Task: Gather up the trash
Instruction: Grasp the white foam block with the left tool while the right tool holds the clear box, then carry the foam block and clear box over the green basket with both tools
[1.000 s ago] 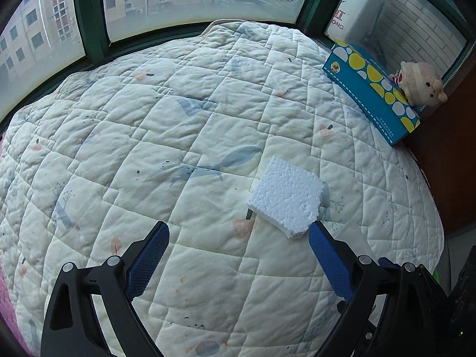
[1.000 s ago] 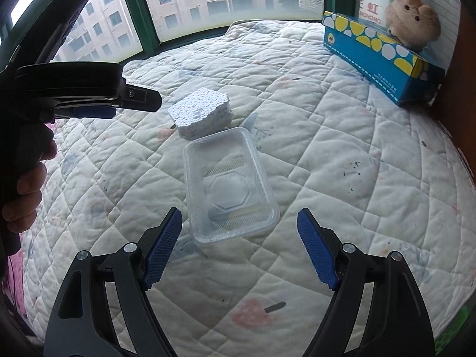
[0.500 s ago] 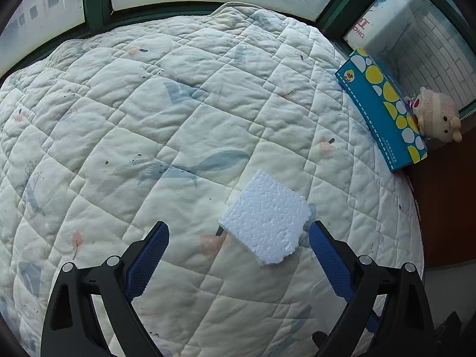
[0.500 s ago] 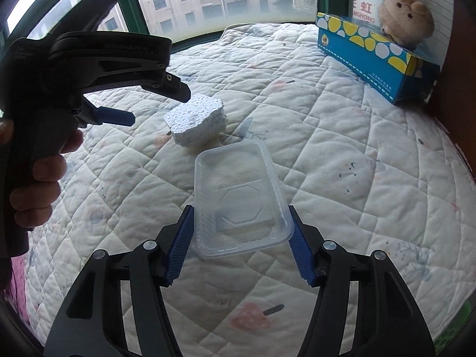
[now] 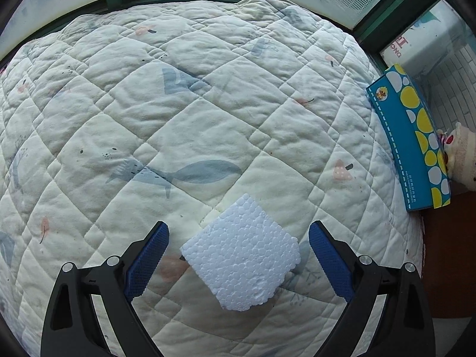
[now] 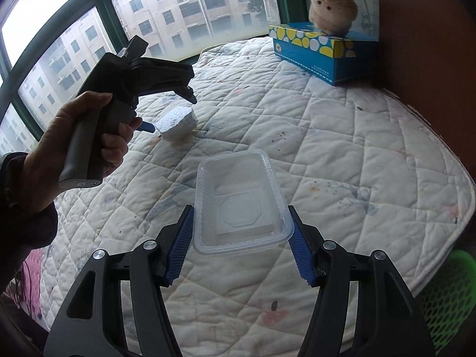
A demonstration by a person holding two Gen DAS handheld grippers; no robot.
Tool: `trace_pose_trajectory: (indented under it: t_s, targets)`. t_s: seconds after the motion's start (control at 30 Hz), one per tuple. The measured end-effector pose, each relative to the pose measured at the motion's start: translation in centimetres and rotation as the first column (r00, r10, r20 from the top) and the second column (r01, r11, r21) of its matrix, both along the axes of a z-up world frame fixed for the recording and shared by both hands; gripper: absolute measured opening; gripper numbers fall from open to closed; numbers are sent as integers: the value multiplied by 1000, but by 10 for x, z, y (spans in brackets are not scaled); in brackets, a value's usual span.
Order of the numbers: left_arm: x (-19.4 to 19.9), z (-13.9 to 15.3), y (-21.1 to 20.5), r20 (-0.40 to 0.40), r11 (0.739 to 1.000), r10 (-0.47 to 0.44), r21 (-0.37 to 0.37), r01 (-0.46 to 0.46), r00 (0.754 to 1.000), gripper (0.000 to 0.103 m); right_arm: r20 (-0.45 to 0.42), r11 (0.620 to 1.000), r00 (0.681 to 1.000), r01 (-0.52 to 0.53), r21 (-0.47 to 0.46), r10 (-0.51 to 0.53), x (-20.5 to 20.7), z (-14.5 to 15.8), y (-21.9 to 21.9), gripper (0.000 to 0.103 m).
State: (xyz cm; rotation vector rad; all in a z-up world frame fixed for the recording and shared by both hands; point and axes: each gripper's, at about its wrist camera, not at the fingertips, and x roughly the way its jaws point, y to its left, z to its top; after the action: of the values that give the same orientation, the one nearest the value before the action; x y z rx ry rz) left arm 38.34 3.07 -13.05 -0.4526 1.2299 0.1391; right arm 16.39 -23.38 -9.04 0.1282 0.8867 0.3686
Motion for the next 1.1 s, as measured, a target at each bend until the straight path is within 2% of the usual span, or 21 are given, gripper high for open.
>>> trace_pose_trajectory:
  t_s: [0.2, 0.27, 0.33, 0.53, 0.67, 0.83, 0.97, 1.1]
  targets:
    - [2, -7, -5, 3, 999, 34, 36, -34, 999, 91, -2, 998, 998, 58, -6, -58, -23, -3, -27, 61]
    - [-1, -5, -7, 15, 999, 26, 46, -26, 1000, 80, -6, 997, 997, 78, 2, -78, -31, -5, -35, 61]
    - [-3, -3, -8, 26, 999, 13, 48, -15, 1000, 74, -13, 995, 995, 99, 8, -99, -36, -7, -43, 61]
    - [-22, 9, -9, 74, 999, -25, 45, 21, 997, 73, -17, 987, 987, 159, 22, -158, -57, -6, -64, 61]
    - [-44, 25, -16, 117, 996, -79, 53, 73, 990, 73, -16, 979, 979, 203, 27, -203, -74, -5, -77, 61]
    - [-77, 40, -31, 139, 988, -153, 23, 151, 978, 73, -30, 963, 963, 269, 30, -268, -98, -7, -97, 61]
    - [-106, 56, -54, 183, 973, -229, 46, 224, 956, 73, -38, 944, 944, 327, 27, -326, -117, -8, -116, 61]
    - [-134, 71, -78, 212, 953, -301, 33, 301, 930, 73, -41, 924, 924, 381, 13, -381, -132, -9, -134, 61]
